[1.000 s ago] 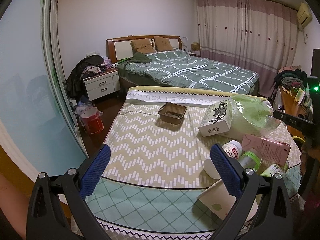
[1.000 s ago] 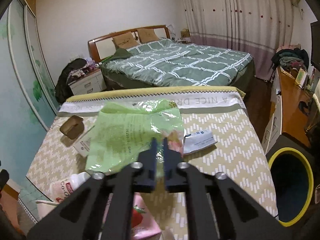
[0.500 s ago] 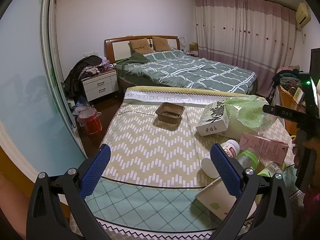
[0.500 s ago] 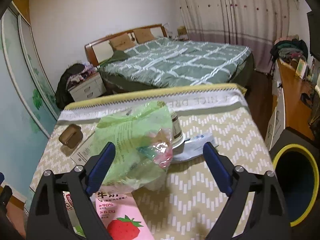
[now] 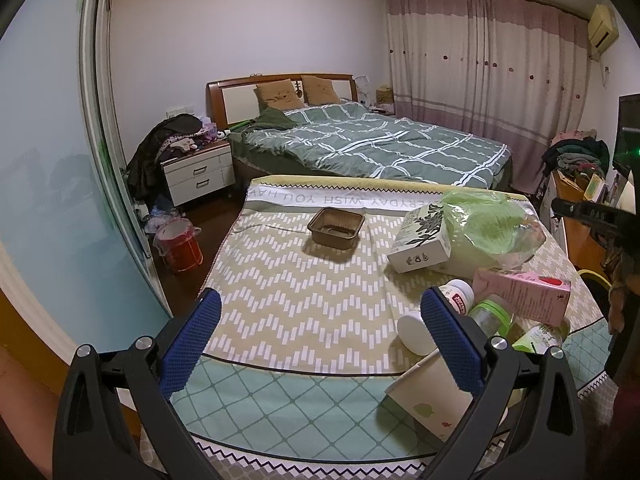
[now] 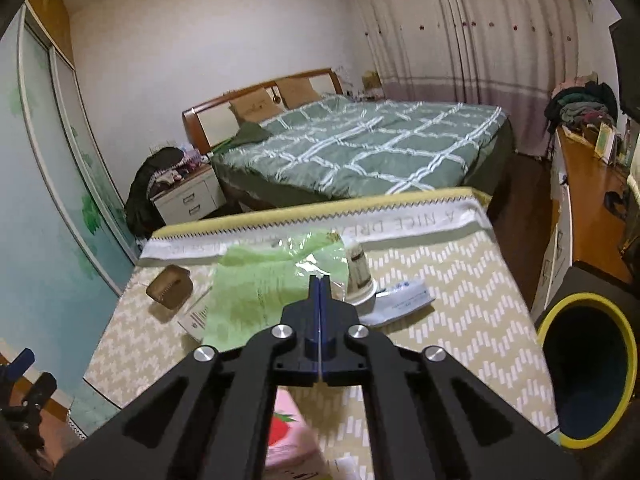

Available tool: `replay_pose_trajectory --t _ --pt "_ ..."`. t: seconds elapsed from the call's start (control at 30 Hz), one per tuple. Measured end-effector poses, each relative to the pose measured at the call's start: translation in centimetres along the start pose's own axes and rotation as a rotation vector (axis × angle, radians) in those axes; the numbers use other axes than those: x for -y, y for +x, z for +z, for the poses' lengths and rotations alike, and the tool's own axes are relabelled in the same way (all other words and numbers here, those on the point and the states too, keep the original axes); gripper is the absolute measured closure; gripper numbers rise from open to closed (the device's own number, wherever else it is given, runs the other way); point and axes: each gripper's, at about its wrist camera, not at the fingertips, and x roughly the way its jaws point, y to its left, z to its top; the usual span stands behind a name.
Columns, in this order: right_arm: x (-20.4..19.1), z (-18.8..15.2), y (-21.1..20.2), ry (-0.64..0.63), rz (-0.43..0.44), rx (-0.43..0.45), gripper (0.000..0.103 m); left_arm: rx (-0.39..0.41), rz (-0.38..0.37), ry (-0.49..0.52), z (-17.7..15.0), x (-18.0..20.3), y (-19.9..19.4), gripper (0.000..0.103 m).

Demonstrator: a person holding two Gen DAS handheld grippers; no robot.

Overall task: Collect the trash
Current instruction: 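Carry the green bag with the right gripper over the yellow bin and release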

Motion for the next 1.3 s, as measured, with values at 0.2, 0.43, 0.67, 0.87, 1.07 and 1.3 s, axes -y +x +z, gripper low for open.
replay_pose_trajectory --t 0.2,0.43,0.67,0.87,1.07,1.3 --pt "1.0 0.0 3.6 0.024 0.013 -0.088 0.042 0.003 -0.005 0.005 -0.1 0.3 -0.1 0.005" --pt "1.4 -0.7 6.3 0.081 0.045 -0.183 0.062 -0.001 -0.005 0.002 -0.1 0.2 -0.1 0.005" --pt "1.3 -0.1 2.6 0.085 0.076 -0.075 0.097 -0.005 -0.007 0.001 0.0 0.0 0.2 0.005" --pt "1.7 1.5 -3.3 0.083 0.074 0.075 0.100 0.005 -0.021 0.018 0.1 0.5 -0.1 0.005" --pt "4.5 1.9 -8.6 0.094 -0.003 0.180 0.100 0.010 -0.047 0.045 0.1 2.2 -0.5 0.005" --pt "11.3 -0.3 -12.3 0.148 -0.202 0.222 0.100 0.004 -0.117 0.100 -0.2 5.8 -0.9 0.005"
